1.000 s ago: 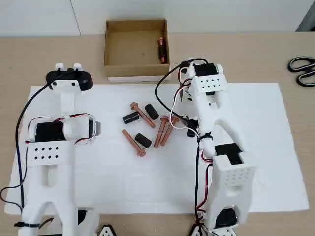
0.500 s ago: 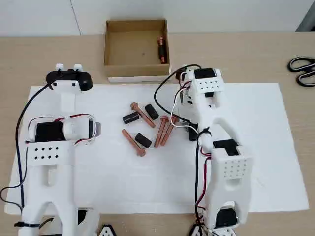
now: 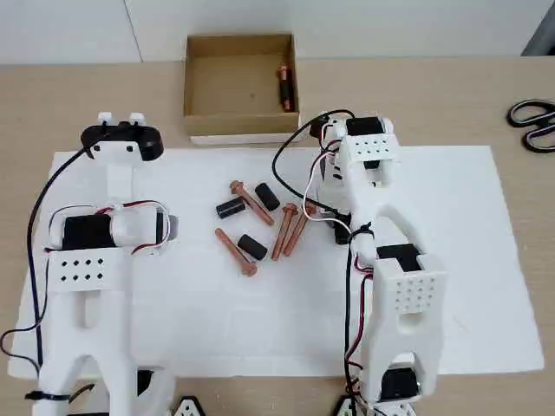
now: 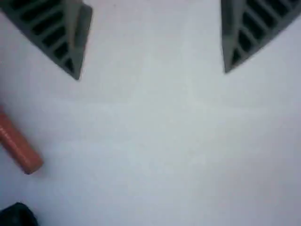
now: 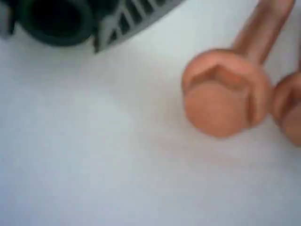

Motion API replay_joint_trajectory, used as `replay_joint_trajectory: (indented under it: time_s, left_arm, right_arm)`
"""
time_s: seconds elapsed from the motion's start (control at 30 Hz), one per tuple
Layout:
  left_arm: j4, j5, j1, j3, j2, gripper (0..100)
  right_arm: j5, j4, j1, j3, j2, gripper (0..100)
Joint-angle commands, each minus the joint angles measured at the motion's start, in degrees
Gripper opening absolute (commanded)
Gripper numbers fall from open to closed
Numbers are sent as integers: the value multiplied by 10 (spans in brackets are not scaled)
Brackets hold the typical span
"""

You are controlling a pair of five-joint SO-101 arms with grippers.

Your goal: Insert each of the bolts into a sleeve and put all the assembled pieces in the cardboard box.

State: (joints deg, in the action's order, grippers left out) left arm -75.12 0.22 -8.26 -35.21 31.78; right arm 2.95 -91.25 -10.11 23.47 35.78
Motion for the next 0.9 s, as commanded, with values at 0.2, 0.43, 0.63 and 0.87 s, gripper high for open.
replay_joint_trajectory:
  time_s: [0.2,0.43,0.63,0.87]
  left_arm:
    - [-1,4,3,4,4,186]
    - [-1,4,3,4,4,186]
    - [-1,4,3,4,4,186]
    - [-14,-18,3,4,4,186]
  right_arm:
    - [-5,-24,-2,31,-27,107]
    - [-4,-62,-11,32,-98,137]
    - [-4,-57,-27,7,-100,143]
    - [-5,-55,-25,4,-66,174]
